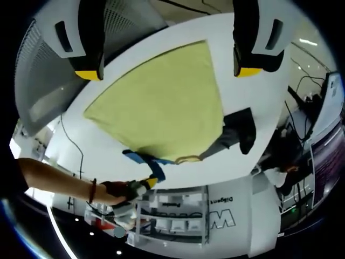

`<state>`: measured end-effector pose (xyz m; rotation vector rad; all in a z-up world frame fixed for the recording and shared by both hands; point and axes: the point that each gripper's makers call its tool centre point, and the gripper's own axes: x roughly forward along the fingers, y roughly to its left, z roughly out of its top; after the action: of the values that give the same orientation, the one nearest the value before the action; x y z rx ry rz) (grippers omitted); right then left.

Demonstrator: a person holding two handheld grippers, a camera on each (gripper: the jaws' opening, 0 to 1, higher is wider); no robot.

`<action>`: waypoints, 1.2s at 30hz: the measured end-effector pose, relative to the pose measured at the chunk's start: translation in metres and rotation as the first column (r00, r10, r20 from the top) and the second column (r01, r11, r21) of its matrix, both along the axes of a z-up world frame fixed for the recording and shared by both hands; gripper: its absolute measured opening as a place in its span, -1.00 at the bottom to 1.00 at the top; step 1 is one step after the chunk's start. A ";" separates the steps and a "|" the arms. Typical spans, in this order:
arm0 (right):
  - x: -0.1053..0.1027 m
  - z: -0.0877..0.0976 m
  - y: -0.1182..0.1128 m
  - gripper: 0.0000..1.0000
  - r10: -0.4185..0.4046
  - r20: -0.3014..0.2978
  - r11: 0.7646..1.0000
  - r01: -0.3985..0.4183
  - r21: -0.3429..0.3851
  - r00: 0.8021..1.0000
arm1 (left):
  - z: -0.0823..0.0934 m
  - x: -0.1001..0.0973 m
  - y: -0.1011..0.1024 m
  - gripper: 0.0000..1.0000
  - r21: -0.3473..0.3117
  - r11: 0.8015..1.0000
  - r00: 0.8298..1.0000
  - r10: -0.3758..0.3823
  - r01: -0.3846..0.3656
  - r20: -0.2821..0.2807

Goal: Fold the garment on the visible template until the final outline fits inside the template.

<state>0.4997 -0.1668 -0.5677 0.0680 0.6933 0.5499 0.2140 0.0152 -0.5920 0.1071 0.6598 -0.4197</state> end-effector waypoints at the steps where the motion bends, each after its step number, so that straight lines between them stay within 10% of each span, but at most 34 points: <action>1: 0.000 0.000 0.004 -1.00 0.003 0.001 1.000 -0.003 0.004 1.000 | 0.000 0.000 0.000 0.92 0.000 1.000 1.000 0.000 0.000 -0.001; 36: -0.036 -0.002 0.125 -1.00 0.207 0.003 0.978 -0.207 -0.018 0.978 | 0.001 -0.001 0.004 0.91 0.002 1.000 1.000 0.011 -0.011 -0.006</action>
<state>0.4638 -0.0417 -0.5701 -0.0222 0.7041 0.7436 0.2131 0.0193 -0.5911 0.1041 0.6663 -0.4091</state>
